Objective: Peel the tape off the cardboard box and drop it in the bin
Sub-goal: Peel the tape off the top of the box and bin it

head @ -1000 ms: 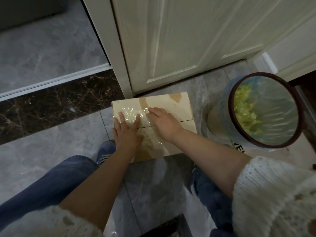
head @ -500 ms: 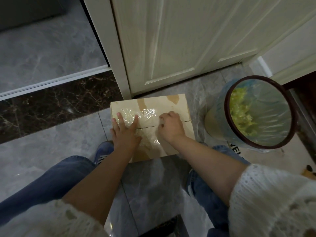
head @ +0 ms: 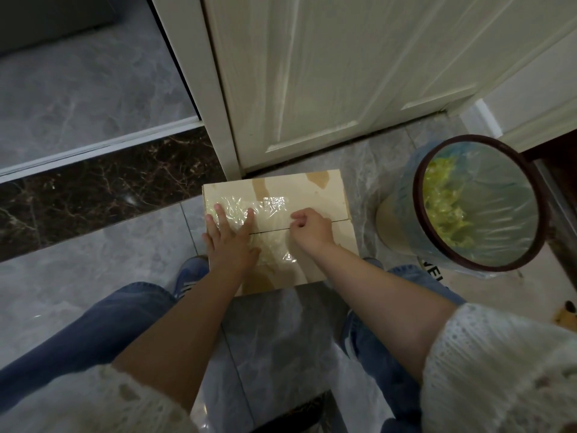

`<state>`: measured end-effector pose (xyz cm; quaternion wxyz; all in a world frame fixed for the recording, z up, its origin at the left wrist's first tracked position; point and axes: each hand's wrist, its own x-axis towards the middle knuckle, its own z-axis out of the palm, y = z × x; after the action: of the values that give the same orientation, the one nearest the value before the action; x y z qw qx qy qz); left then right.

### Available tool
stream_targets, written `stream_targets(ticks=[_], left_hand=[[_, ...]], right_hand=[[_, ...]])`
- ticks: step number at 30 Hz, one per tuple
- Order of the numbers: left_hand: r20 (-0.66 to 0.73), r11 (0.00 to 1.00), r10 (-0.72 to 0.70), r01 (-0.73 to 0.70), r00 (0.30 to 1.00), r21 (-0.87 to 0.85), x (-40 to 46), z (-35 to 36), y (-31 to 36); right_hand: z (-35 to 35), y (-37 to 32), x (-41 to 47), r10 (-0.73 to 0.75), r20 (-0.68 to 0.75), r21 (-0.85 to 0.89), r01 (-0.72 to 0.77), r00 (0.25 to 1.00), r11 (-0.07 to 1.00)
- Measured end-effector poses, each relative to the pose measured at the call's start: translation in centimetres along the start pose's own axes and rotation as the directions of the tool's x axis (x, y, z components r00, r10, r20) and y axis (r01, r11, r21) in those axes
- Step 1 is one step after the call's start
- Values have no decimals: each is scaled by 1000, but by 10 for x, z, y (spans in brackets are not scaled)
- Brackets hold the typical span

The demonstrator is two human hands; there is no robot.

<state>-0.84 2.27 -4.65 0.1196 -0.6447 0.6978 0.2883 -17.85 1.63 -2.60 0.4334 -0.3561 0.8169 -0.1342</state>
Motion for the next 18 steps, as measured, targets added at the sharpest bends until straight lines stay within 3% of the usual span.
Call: stream_targets(ticks=[7, 13, 18], left_hand=[[10, 1000, 0, 0, 1000, 8, 1, 2, 1], [32, 1000, -3, 3, 999, 17, 2, 2, 4], [45, 1000, -3, 2, 999, 15, 2, 2, 3]], right_hand=[[-1, -9, 10, 52, 24, 17, -53, 998, 998], [-4, -22, 13, -111, -53, -287, 91, 992, 954], [-1, -29, 14, -176, -67, -375, 139, 982, 917]])
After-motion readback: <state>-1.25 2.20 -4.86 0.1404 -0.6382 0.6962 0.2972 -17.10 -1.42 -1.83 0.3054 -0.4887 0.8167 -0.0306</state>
